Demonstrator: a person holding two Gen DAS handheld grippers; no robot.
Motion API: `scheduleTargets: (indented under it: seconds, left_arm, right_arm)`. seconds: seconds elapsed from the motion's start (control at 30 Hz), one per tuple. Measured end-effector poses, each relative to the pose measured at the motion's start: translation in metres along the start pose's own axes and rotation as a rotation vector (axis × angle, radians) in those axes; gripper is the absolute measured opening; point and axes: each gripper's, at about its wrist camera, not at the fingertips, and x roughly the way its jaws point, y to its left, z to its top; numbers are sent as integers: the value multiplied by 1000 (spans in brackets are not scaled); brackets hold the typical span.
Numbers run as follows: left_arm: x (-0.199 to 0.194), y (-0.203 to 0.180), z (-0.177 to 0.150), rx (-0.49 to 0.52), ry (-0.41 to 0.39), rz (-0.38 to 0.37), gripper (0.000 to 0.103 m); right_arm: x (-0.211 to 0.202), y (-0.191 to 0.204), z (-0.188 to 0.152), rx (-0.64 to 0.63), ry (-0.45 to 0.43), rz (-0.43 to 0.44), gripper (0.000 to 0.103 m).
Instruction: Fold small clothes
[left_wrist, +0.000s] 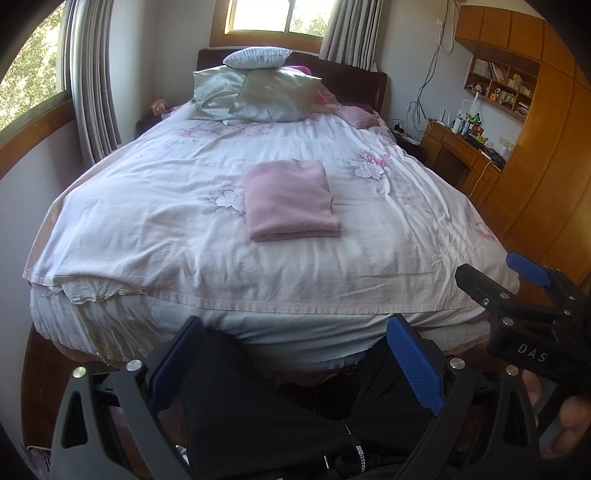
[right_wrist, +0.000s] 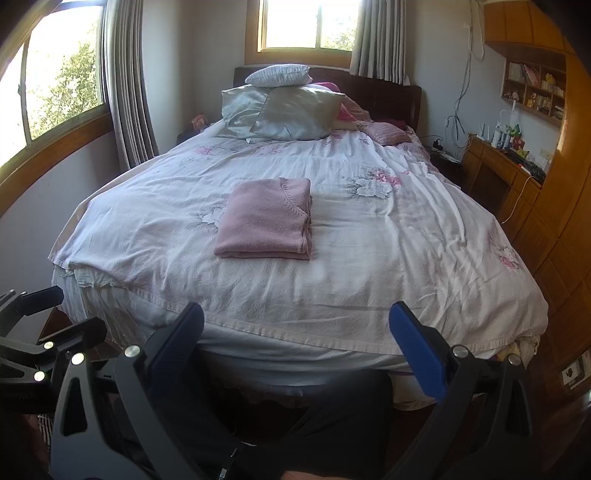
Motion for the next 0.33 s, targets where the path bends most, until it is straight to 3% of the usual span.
scheduleTargets:
  seconds: [0.33]
  left_arm:
    - [0, -1, 0, 1, 0, 1, 99]
  right_arm:
    - [6, -5, 1, -3, 4, -3, 100]
